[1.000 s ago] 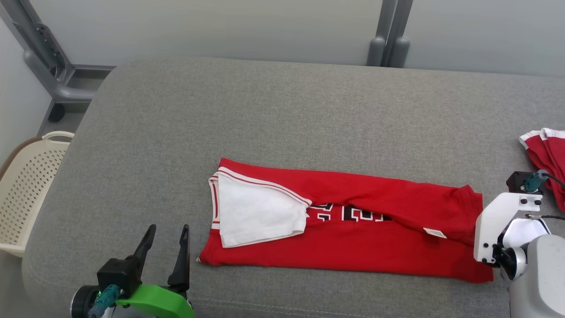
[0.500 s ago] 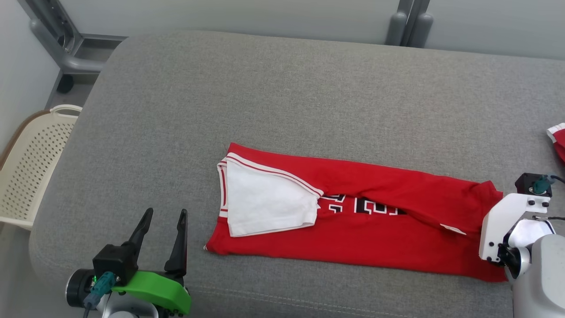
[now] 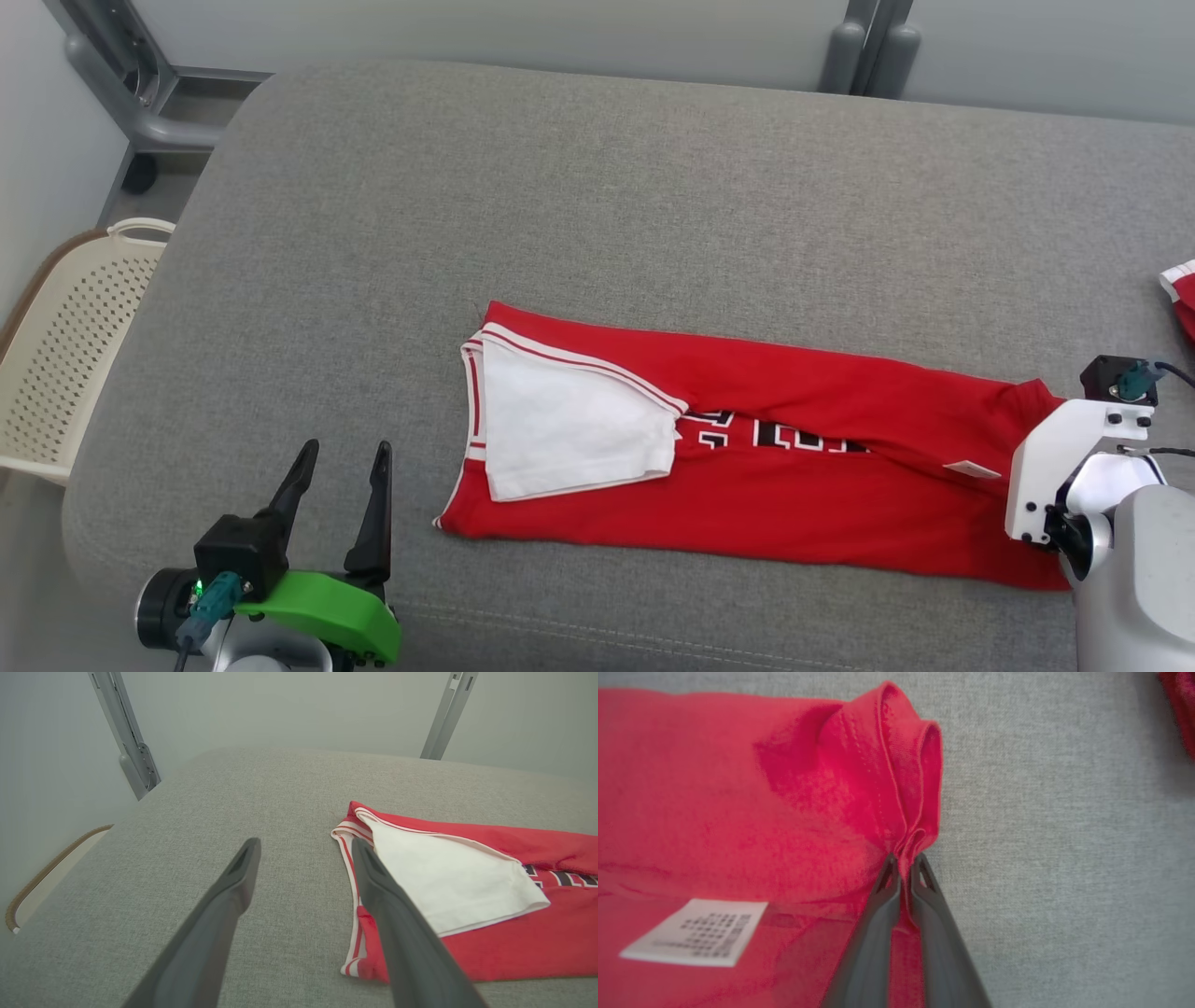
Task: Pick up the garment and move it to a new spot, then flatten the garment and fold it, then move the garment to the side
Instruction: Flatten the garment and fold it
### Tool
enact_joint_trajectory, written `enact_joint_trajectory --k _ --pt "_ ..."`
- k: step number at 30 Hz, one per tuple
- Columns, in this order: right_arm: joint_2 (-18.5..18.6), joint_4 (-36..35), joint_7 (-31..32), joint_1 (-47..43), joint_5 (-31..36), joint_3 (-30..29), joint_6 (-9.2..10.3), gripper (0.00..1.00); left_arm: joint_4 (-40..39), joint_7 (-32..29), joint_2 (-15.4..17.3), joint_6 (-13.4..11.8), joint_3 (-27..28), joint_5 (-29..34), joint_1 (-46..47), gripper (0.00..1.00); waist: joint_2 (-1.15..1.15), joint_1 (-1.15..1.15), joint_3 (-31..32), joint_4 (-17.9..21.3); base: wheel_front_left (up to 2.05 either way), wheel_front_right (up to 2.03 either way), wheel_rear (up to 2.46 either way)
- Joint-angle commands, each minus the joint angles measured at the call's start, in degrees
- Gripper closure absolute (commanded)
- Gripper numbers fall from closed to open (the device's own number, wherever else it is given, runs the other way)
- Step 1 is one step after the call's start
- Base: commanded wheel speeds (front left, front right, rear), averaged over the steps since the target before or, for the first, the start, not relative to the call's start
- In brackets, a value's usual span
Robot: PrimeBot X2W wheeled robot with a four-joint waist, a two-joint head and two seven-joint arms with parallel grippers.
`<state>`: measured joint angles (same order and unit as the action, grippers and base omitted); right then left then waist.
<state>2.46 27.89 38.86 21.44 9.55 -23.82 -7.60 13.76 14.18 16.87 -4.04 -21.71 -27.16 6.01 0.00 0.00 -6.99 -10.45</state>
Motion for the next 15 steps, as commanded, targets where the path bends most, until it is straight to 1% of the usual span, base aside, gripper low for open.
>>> enact_joint_trajectory --k 1,7,12,15 --pt "0.8 -0.4 -0.3 -0.5 1.5 -1.1 0.21 1.0 0.2 0.2 0.2 -0.2 0.0 -0.2 0.4 0.0 0.0 0.0 0.5 0.4 0.0 0.0 0.0" --pt "1.1 -2.7 0.5 -0.7 3.2 -2.1 0.2 1.0 0.4 0.2 0.4 -0.4 -0.1 -0.4 -0.1 0.0 0.0 0.0 1.4 1.2 0.0 0.0 0.0" --pt "3.0 -6.1 2.7 -2.0 4.0 -2.4 0.19 1.0 0.4 0.2 0.4 -0.5 -0.4 -0.5 -0.4 0.0 0.0 0.0 2.2 1.9 0.0 0.0 0.0" --pt "4.0 -8.7 4.4 -3.2 2.7 -3.1 0.18 1.0 0.5 0.0 0.4 -0.6 -0.5 -0.7 -0.6 0.0 0.0 0.0 2.7 2.3 0.0 0.0 0.0"
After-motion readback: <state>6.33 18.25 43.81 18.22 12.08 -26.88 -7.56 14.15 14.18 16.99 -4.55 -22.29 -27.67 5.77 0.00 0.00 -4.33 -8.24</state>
